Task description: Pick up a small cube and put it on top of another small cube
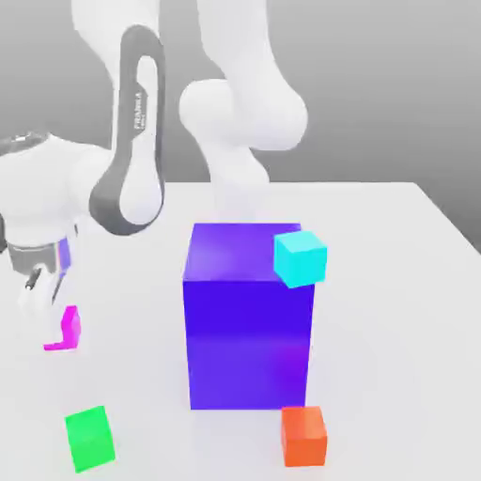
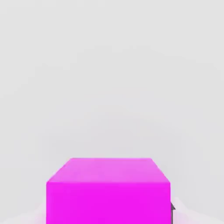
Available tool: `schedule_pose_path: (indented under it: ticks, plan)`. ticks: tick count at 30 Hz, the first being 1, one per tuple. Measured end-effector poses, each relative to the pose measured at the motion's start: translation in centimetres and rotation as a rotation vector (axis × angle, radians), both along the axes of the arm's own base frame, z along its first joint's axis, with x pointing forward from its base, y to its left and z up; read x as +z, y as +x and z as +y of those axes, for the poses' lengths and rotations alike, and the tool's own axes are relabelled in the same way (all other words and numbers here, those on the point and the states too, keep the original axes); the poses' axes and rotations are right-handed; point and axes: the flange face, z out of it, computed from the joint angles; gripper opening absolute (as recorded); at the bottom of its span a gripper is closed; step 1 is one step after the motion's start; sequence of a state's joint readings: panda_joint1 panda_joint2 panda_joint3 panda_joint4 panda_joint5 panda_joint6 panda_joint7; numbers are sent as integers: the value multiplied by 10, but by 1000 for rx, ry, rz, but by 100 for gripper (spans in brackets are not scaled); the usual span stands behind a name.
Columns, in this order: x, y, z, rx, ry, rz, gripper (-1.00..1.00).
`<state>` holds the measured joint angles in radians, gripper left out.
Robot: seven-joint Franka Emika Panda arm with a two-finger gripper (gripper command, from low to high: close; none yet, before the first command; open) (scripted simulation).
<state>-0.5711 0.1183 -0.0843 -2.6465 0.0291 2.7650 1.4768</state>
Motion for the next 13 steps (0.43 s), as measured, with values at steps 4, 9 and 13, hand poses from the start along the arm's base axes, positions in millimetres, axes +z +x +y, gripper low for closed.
schedule_pose_path:
  ticks: [4, 9, 13]
  plan:
    - [26, 77, 40, 118, 0, 0, -100]
    - [-3, 114, 65, 175, -1, 0, -100]
    - [-16, 114, 66, 176, -1, 0, 100]
